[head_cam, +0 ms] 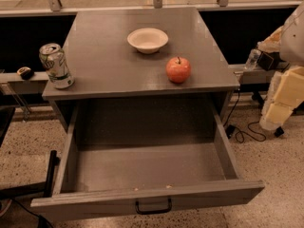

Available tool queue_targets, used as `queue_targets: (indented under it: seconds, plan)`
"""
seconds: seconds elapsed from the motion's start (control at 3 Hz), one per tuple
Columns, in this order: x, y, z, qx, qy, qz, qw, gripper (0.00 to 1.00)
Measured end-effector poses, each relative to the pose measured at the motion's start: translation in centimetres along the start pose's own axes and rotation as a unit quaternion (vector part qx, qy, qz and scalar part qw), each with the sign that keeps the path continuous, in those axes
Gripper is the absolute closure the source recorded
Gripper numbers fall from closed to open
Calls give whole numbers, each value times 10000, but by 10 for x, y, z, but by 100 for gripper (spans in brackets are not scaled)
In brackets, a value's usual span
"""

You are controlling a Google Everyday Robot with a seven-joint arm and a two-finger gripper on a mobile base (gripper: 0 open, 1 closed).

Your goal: Place 7up can into top drawer

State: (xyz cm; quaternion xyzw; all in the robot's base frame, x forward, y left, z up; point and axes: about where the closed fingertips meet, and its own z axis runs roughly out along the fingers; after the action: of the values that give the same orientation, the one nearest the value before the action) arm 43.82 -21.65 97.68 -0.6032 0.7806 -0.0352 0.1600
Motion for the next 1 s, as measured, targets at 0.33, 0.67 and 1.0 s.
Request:
queue_targets:
  seconds: [0.33, 0.67, 1.0]
  plan:
    - [-3, -1, 2, -16, -48, -14, 10000, 0]
    - [-57, -14, 28, -328, -900, -260, 9951, 0]
    - [-160, -31, 52, -545, -1994, -726, 9757, 0]
